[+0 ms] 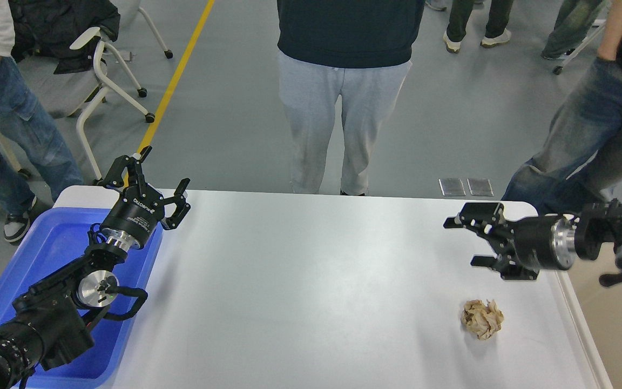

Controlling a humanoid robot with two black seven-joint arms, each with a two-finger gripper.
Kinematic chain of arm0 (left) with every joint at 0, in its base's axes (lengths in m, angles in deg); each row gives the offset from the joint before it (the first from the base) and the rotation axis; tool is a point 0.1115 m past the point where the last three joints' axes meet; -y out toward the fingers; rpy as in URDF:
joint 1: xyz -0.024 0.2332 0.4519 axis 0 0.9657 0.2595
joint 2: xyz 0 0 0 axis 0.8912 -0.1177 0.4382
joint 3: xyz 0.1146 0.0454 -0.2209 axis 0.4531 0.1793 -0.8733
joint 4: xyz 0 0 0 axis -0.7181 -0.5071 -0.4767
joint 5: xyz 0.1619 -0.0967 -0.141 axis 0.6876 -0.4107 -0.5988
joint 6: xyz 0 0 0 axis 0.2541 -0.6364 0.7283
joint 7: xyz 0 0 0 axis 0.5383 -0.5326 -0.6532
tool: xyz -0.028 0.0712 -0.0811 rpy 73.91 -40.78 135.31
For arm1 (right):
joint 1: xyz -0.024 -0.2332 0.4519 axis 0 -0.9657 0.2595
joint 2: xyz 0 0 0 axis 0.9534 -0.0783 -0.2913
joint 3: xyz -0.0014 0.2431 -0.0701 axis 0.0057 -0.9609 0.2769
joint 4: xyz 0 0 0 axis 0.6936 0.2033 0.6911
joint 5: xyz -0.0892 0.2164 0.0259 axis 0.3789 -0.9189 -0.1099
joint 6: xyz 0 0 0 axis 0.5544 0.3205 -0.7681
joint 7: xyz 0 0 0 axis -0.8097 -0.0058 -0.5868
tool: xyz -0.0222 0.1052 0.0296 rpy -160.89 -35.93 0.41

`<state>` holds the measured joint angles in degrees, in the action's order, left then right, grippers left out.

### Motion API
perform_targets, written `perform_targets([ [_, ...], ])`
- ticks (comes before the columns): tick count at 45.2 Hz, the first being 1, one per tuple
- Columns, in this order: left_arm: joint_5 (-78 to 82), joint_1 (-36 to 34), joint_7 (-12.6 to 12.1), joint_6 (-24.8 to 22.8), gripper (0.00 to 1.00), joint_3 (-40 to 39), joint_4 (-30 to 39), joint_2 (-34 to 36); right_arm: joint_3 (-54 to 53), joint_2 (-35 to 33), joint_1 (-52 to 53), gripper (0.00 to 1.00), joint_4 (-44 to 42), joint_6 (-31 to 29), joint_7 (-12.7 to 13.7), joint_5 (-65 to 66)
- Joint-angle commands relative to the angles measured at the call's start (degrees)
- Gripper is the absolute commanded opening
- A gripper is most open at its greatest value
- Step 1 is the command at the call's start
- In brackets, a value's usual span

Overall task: Tidy desktop
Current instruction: 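Lower the open right gripper over the crumpled paper ball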

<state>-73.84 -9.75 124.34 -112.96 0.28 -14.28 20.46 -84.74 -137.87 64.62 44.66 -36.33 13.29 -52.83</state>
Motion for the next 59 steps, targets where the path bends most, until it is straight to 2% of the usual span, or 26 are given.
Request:
perform_targets([
  [1,0.0,0.0,0.0,0.0,1.0,0.0,0.0,0.01,7.83,-0.53,-0.31,1.0,0.27,0.48,-0.06,14.41],
  [19,0.0,0.0,0.0,0.0,1.0,0.0,0.0,0.01,9.59,5.98,-3.21,1.0,-6.59,3.82,-0.24,21.01],
  [34,0.0,0.0,0.0,0.0,1.0,0.0,0.0,0.01,10.47,6.94,-4.53,1.0,-8.7,4.79,-1.29,26.9],
  [59,0.0,0.0,0.0,0.0,1.0,0.0,0.0,0.01,10.47,9.4,-5.58,1.0,-10.9,4.96,-1.91,27.6],
])
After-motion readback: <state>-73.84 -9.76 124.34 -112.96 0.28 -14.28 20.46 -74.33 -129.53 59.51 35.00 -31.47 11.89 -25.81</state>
